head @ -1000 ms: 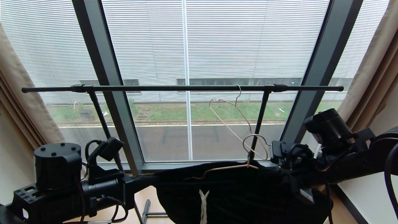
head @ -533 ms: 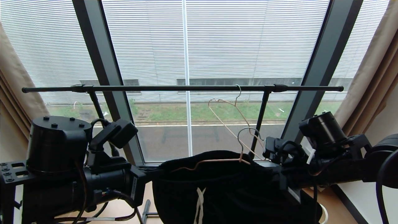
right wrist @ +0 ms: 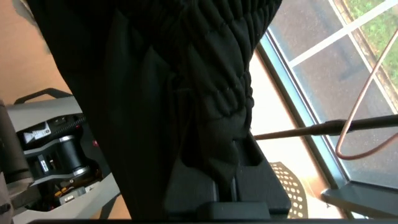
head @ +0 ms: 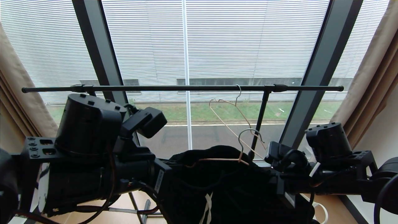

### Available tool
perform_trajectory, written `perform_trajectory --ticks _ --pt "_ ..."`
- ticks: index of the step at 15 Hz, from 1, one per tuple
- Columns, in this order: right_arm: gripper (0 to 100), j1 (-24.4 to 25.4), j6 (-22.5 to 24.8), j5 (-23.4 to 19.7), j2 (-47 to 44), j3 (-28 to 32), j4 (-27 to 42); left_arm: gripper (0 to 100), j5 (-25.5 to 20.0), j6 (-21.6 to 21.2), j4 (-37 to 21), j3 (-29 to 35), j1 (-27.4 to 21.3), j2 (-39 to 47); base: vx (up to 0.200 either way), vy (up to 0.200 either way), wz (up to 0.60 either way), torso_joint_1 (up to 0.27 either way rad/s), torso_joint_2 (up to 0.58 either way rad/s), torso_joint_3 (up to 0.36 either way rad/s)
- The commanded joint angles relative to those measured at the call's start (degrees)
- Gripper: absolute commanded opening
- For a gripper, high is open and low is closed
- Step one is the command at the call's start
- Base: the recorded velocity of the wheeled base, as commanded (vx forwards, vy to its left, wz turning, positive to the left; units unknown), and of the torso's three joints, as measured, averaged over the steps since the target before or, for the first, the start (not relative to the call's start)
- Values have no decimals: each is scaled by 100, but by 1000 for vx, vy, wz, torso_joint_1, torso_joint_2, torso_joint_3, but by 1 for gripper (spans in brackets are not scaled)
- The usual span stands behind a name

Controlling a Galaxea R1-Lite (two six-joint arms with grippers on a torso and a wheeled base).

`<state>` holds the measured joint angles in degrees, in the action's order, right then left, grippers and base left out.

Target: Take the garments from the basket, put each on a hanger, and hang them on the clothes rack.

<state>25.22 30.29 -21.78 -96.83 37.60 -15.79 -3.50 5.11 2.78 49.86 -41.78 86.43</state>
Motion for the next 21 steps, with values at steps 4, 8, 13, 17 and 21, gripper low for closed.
perform_trajectory --ticks 4,8,13,17,21 --pt "0 176 3 -10 235 -51 -3 0 324 -19 -436 920 -278 673 0 0 0 0 0 0" --pt "0 369 3 25 244 -156 -188 0 394 -150 -568 1017 -357 796 0 0 0 0 0 0" --pt "0 369 -665 16 -20 -191 -794 0 385 -168 -586 982 -630 770 0 0 0 0 0 0" --pt "0 378 -938 -19 -170 -314 -1524 0 376 -423 -586 771 -647 647 0 0 0 0 0 0" --pt "0 413 -1351 -19 -143 -332 -1840 0 376 -440 -577 657 -665 691 0 0 0 0 0 0"
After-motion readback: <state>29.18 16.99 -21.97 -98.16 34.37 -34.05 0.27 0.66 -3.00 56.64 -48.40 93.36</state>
